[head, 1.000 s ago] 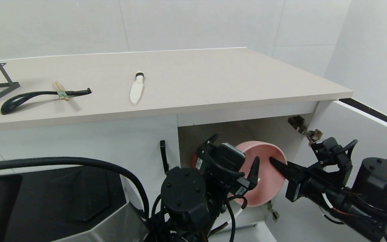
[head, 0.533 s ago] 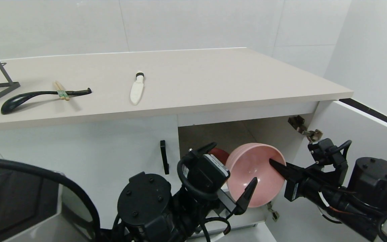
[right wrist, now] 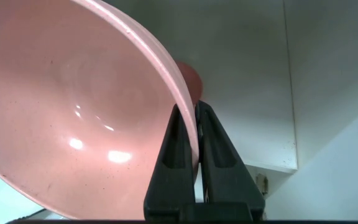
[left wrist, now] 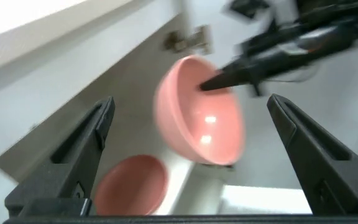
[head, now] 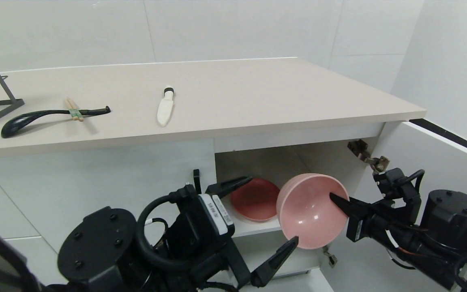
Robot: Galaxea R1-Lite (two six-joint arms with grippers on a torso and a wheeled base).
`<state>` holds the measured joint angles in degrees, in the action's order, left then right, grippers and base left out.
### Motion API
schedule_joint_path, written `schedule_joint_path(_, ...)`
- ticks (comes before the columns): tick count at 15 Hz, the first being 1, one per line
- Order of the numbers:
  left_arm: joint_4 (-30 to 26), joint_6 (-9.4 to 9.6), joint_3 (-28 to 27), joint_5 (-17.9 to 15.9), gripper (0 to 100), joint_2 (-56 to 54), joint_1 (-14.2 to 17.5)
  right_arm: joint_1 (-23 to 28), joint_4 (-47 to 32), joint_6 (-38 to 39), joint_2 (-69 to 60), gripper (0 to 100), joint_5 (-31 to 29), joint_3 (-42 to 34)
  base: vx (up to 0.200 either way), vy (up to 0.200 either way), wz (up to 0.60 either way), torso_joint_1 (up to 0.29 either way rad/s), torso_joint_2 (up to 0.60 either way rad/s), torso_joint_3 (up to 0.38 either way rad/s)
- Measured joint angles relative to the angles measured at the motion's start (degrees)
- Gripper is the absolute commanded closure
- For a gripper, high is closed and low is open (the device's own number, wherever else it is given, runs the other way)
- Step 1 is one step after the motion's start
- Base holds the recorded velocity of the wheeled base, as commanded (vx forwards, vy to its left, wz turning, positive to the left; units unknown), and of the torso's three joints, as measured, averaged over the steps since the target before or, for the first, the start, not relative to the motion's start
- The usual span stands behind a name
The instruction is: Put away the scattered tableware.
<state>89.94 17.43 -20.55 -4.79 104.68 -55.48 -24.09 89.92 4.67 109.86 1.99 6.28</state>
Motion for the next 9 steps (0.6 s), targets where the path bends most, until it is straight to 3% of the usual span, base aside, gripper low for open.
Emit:
schedule_joint_path(5, 0.0, -0.04, 7.6, -10.0, 0, -4.6, 4.0, 0.2, 0.0, 0.1, 0.4, 100, 0.0, -0.5, 0.0, 0.0, 0.0, 0.0, 0.0, 0.0)
schedule_joint_path(7, 0.0, -0.04, 10.3, -17.6, 0, -6.1, 6.4, 0.2, 0.0, 1.6, 0.4, 100, -0.1, -1.1, 0.0, 0.0, 0.0, 0.0, 0.0, 0.0)
schedule_joint_path(9, 0.0, 0.07, 13.8, -21.3, 0, -7.2, 8.9, 0.2, 0.0, 4.5, 0.4, 100, -0.1, -1.2, 0.0, 0.0, 0.0, 0.0, 0.0, 0.0)
